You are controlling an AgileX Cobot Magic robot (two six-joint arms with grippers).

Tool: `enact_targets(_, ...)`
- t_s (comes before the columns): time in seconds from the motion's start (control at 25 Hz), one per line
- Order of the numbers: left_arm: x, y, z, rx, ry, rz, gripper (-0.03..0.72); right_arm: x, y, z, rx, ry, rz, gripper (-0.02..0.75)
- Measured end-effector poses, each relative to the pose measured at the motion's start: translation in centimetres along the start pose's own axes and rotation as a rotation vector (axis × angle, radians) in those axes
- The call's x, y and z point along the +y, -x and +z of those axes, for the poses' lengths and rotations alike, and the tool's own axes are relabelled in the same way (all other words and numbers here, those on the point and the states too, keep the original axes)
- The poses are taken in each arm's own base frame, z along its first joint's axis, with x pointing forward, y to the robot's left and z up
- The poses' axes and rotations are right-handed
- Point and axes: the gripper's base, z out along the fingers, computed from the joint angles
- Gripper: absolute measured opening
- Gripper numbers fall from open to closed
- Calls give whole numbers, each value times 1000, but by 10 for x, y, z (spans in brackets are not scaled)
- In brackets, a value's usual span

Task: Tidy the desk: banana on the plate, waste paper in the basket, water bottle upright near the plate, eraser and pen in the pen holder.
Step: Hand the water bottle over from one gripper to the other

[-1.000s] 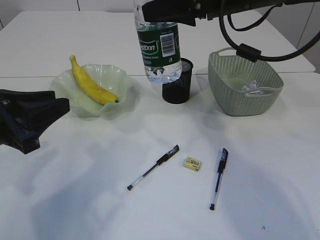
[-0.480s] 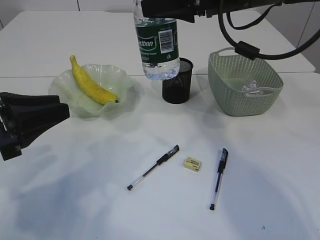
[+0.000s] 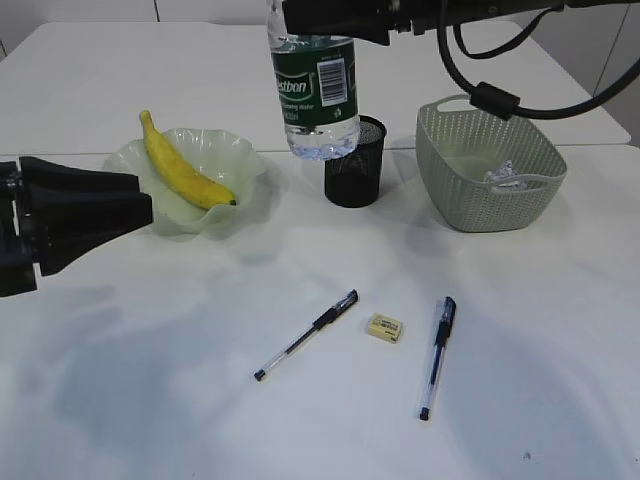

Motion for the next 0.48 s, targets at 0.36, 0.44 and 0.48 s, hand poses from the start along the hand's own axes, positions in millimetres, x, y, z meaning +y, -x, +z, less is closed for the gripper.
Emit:
enact_targets(0.36,3,11,3,8,-39,-6,276,0,0,0,0,0,-2,402)
enact_targets(0.44,3,11,3,10,-40,-7,276,0,0,0,0,0,-2,402)
enact_targets(0.48,3,11,3,10,-40,-7,276,0,0,0,-1,0,-2,402)
